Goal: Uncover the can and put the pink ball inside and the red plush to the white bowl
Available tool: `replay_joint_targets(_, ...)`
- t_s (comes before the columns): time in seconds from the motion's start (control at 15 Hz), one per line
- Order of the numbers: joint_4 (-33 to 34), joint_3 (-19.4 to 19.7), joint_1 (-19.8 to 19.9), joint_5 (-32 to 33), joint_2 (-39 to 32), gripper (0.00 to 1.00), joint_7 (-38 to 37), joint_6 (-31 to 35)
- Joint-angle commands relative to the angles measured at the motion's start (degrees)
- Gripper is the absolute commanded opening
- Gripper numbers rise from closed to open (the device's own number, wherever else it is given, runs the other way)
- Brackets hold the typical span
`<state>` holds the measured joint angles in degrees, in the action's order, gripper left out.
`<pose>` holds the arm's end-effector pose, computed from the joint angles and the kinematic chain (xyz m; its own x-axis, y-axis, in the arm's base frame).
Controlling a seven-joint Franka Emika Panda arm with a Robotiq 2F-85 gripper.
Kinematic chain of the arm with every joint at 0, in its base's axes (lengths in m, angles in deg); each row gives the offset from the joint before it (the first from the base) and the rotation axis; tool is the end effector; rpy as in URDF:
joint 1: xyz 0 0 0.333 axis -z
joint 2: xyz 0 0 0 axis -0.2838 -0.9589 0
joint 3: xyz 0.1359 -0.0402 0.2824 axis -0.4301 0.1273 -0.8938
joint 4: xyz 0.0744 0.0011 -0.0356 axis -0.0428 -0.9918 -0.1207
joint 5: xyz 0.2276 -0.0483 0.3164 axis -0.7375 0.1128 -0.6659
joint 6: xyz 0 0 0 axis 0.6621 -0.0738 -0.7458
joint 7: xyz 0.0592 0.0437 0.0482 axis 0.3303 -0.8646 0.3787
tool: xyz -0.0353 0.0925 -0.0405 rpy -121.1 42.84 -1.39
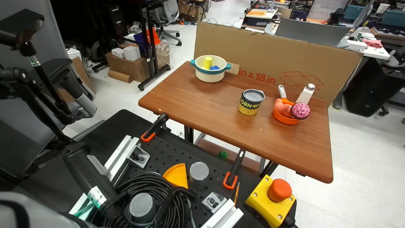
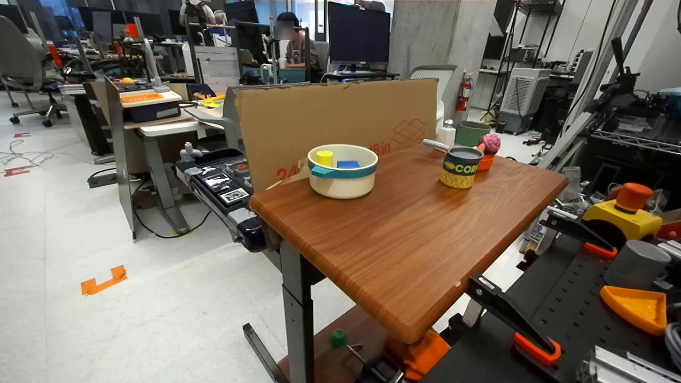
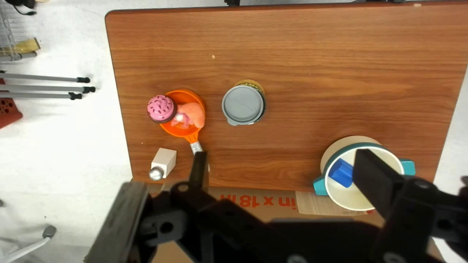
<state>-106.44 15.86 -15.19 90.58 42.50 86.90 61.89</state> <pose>0.4721 -0.0213 0.4857 0.9950 0.0927 0.0376 0.0869 -0.9870 0.1349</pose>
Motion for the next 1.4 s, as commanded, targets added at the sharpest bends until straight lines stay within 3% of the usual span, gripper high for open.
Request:
replay_joint_targets(0.0, 6.4, 0.0, 1.2, 3.0, -6.4, 1.0, -3.0, -2.6)
replay_joint_targets(0.73, 21.6, 3.9, 3.5, 0.0, -21.2, 1.0, -4.5, -11.9)
replay_joint_targets(1.33, 27.6, 5.9, 3.8, 0.7, -28.9, 1.0, -12.1, -12.1)
